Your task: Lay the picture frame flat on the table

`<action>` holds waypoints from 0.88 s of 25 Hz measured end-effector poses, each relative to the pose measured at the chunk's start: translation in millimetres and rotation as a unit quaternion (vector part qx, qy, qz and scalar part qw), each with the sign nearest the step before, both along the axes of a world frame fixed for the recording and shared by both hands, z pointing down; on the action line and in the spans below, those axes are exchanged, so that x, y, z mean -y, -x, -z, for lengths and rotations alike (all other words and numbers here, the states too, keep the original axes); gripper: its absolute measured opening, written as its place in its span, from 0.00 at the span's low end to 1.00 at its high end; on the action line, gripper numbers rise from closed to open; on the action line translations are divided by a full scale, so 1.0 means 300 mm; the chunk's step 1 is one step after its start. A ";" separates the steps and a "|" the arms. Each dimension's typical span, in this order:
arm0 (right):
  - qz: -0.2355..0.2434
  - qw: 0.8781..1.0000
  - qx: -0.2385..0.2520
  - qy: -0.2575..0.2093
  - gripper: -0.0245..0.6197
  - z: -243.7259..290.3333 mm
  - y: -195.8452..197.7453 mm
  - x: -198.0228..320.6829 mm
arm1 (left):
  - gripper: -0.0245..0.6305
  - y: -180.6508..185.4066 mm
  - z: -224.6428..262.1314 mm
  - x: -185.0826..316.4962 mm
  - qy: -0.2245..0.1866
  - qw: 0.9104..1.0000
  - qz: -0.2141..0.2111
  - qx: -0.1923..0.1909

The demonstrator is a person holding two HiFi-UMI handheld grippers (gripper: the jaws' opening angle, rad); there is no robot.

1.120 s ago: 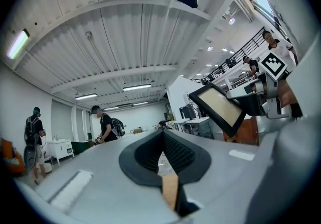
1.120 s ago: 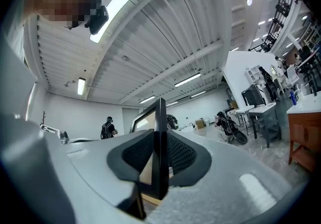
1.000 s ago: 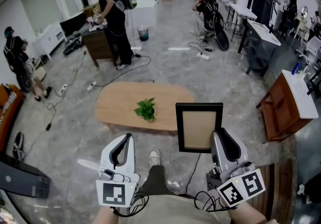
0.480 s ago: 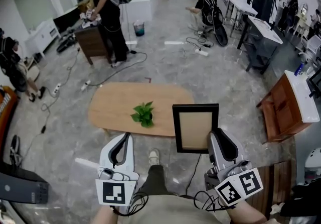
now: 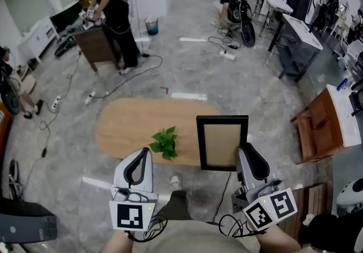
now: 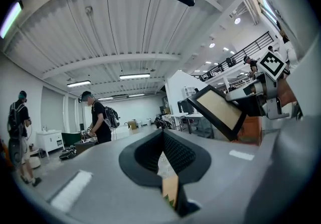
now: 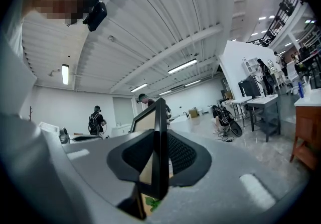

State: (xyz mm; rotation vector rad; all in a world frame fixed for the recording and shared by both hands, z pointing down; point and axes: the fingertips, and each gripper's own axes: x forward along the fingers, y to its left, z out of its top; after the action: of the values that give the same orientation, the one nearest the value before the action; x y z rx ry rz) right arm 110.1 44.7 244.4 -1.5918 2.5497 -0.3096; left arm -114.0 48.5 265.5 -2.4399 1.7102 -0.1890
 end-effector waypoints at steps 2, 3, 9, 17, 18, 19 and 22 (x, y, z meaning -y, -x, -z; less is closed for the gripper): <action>-0.003 1.000 -0.003 0.004 0.16 0.007 0.031 0.076 | 0.07 0.020 0.001 0.083 0.005 1.000 -0.006 -0.001; -0.004 1.000 -0.004 0.006 0.16 0.010 0.044 0.114 | 0.07 0.029 0.002 0.124 0.007 1.000 -0.009 -0.002; -0.020 1.000 -0.008 0.012 0.16 0.019 0.110 0.325 | 0.07 0.077 0.002 0.354 0.015 0.999 -0.030 -0.001; -0.043 0.999 -0.013 0.023 0.16 0.013 0.157 0.508 | 0.07 0.122 -0.010 0.561 0.024 0.998 -0.053 -0.003; -0.045 0.999 -0.013 0.025 0.16 0.013 0.157 0.523 | 0.07 0.121 -0.010 0.577 0.025 0.998 -0.054 -0.003; -0.046 0.999 -0.013 0.026 0.16 0.013 0.156 0.536 | 0.07 0.121 -0.012 0.590 0.026 0.998 -0.055 -0.004; -0.047 0.998 -0.015 0.026 0.16 0.016 0.151 0.565 | 0.07 0.120 -0.019 0.619 0.029 0.998 -0.055 -0.004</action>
State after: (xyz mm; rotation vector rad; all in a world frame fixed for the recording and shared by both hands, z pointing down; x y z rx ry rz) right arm 64.8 -124.8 239.5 -1.7406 2.4996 -0.3463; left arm -150.0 -137.1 271.1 -2.5713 1.5896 -0.2189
